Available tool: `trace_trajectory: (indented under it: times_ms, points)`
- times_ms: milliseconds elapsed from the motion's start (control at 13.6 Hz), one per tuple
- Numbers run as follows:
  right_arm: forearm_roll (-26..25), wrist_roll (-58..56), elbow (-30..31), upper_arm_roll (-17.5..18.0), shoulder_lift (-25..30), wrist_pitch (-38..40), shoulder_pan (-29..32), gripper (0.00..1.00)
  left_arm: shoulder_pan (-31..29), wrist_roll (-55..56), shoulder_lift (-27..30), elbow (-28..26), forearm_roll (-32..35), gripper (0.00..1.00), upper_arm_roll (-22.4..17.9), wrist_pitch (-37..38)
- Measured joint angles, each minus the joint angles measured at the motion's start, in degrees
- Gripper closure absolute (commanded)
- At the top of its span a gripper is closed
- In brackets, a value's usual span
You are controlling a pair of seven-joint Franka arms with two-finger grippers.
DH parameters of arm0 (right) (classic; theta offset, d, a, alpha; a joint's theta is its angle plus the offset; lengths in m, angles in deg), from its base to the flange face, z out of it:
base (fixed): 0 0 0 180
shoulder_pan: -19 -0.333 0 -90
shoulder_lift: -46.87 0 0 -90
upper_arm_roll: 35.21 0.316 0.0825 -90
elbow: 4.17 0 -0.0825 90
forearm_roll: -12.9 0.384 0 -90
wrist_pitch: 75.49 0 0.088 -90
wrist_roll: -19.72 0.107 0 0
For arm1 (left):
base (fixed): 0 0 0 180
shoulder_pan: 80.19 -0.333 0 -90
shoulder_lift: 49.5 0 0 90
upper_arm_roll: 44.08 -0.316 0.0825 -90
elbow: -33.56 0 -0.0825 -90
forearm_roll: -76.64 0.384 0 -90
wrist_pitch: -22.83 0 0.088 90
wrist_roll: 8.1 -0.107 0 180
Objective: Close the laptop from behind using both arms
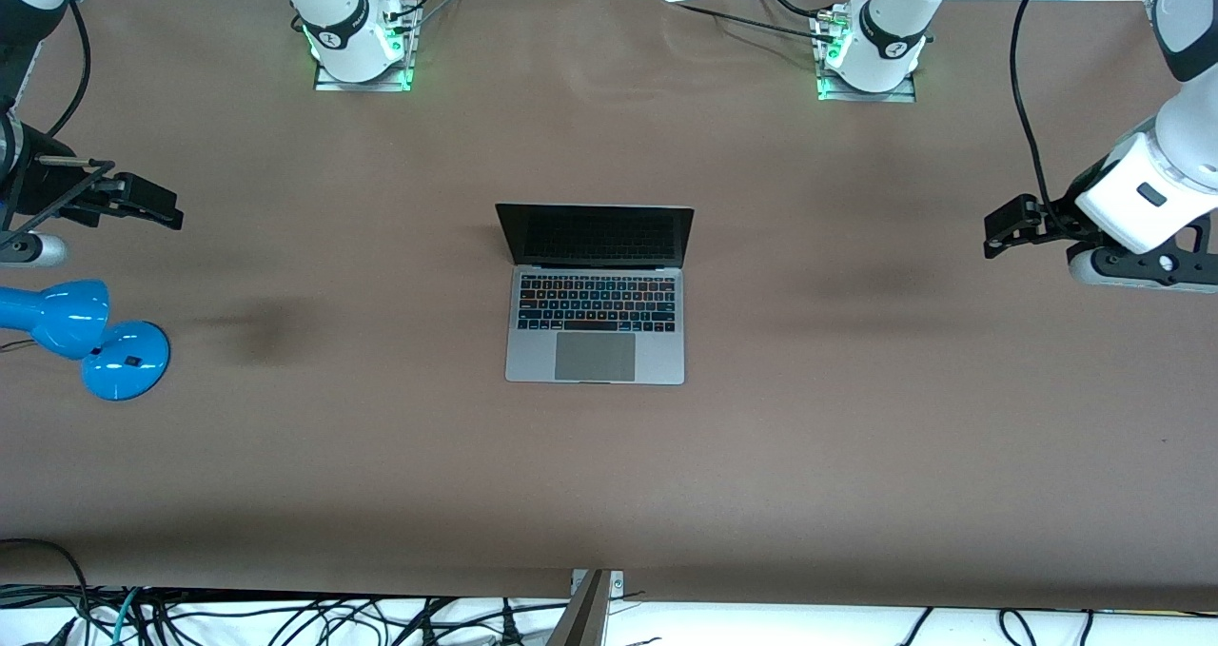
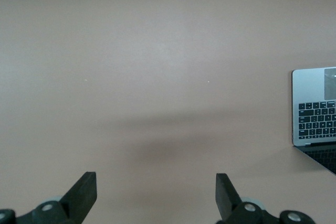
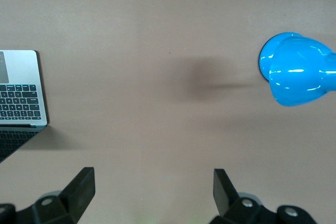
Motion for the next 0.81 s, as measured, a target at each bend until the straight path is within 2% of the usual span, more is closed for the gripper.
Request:
trace_trajectory:
  times_ms: [220,587,807]
  points:
    - [0.0,0.0,0.0,0.0,0.0,0.0,0.0,0.0,0.2,1.1,0.0,0.0,0.0,0.0,2.5,0.0]
    - [1.8,0.0,0.0,0.3,0.0,0.0,-0.5,0.0,0.4,11.5,0.1,0.1,0.0,0.0,10.0,0.0]
    - [2.8,0.3,0.0,0.8,-0.2,0.1,-4.2,0.0,0.6,17.2,0.2,0.3,0.0,0.0,14.2,0.0]
